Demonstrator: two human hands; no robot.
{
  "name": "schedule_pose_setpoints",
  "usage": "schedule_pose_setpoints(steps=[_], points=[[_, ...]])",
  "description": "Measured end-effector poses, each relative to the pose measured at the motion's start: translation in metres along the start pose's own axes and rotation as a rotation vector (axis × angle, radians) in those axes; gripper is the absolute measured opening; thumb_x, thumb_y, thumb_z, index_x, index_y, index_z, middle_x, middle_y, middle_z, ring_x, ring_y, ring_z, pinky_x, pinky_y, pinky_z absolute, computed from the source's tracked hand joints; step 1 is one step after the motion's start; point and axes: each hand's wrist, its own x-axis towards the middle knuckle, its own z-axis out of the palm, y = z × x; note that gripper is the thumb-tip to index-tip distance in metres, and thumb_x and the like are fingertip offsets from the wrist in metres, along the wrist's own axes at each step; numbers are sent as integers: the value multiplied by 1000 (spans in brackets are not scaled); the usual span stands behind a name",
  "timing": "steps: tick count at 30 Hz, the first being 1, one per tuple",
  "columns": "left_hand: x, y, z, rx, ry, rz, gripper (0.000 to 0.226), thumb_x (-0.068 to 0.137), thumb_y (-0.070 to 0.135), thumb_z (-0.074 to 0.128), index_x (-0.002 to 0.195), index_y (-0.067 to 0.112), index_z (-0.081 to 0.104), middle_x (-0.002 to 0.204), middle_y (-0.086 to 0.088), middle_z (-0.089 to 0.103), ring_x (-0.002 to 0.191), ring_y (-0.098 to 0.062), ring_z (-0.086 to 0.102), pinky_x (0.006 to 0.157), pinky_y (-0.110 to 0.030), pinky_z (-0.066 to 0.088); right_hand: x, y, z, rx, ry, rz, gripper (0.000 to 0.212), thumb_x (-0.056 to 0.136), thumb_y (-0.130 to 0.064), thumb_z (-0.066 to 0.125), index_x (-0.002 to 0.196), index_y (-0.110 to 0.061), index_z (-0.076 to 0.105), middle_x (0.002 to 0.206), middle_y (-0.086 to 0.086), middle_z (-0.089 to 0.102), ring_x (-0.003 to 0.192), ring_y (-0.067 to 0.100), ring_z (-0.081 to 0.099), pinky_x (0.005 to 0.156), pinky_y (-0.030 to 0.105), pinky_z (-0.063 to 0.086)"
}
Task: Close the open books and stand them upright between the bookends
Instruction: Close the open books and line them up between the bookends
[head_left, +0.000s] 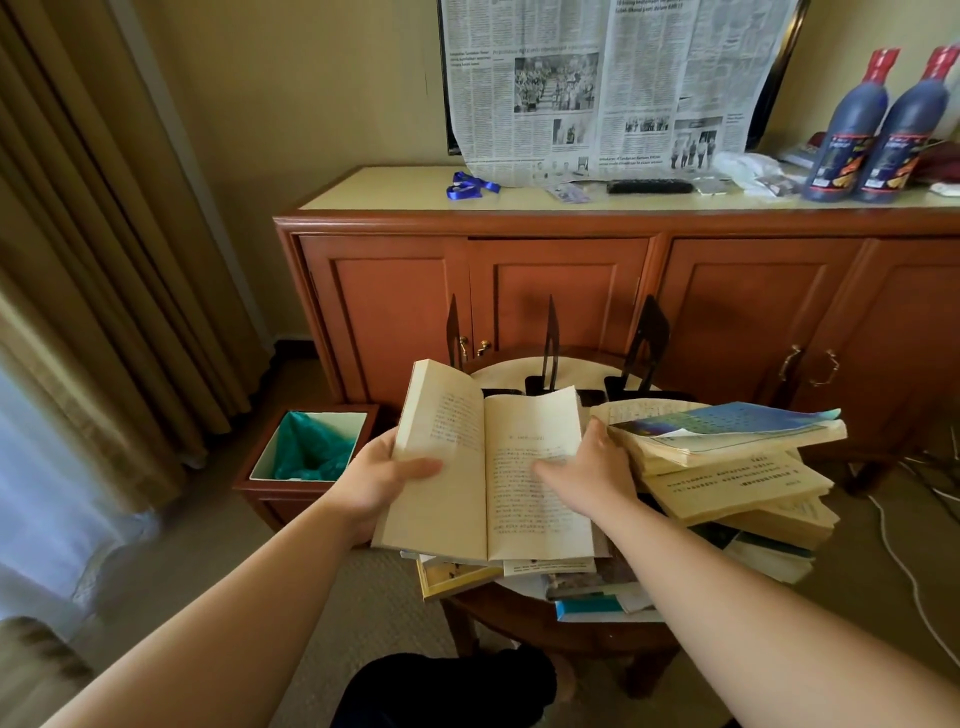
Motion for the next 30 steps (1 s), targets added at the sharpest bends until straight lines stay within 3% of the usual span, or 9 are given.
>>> schedule_pose_setpoints(steps=[3, 8, 12, 14, 16, 19, 22, 27, 30], points=[[-6, -3, -6, -69, -45, 5, 52, 85, 18, 82, 131, 24, 59, 119, -11, 74, 109, -36, 73, 91, -60, 60, -1, -2, -5, 133, 13, 15, 104, 72, -50, 84, 153, -15, 30, 145, 7, 47, 128, 30, 54, 93, 39, 54], [-11, 0, -5, -120, 13, 26, 39, 91, 17, 74, 126, 26, 62, 109, -7, 77, 101, -32, 76, 84, -54, 62, -6, -13, -14, 435, -111, -129, 37, 93, -24, 72, 129, -22, 63, 118, -4, 71, 99, 13, 66, 74, 32, 56], [-13, 13, 12, -111, 77, 56, 29, 96, 15, 70, 123, 23, 65, 110, -9, 77, 99, -32, 76, 76, -47, 63, -10, -33, -18, 614, -250, -168, 32, 99, -27, 66, 131, -23, 66, 117, -7, 74, 106, 16, 71, 95, 49, 59], [-11, 18, 23, -96, 67, 88, 30, 96, 13, 70, 125, 21, 68, 115, -11, 76, 104, -34, 73, 78, -47, 62, -13, -42, -18, 633, -237, -203, 22, 97, -32, 67, 115, -20, 71, 105, -1, 76, 99, 21, 73, 93, 51, 59], [-11, 24, 37, -90, 38, 127, 29, 97, 11, 68, 124, 20, 72, 113, -7, 77, 105, -29, 73, 76, -39, 62, -18, -51, -17, 597, -184, -227, 34, 93, -46, 66, 93, -11, 69, 89, 10, 73, 85, 30, 71, 83, 49, 59], [-9, 30, 54, -109, -47, 161, 37, 101, 19, 64, 137, 25, 69, 129, 2, 73, 118, -16, 69, 96, -35, 58, -25, -59, -17, 599, -182, -256, 57, 88, -65, 58, 95, -9, 70, 96, 21, 71, 92, 40, 69, 84, 57, 57], [-5, 32, 60, -97, -108, 153, 64, 91, 30, 50, 156, 26, 49, 159, 13, 48, 145, -7, 45, 122, -35, 36, -34, -64, -24, 654, -240, -301, 30, 94, -61, 62, 99, -35, 76, 100, -8, 78, 99, 13, 72, 88, 39, 58], [2, 32, 58, 7, -108, 174, 53, 104, 1, 42, 152, 21, 54, 164, 15, 39, 152, -7, 33, 127, -38, 29, -29, -60, -24, 632, -133, -310, 10, 93, -37, 71, 88, -29, 75, 85, -5, 76, 85, 13, 69, 74, 32, 51], [13, 28, 53, 191, -9, 243, 51, 109, 12, 51, 159, 22, 43, 167, 15, 31, 154, -8, 27, 122, -27, 21, -19, -58, -21, 656, -61, -252, 17, 91, -28, 64, 89, -13, 71, 82, 11, 72, 77, 25, 63, 67, 34, 43]])
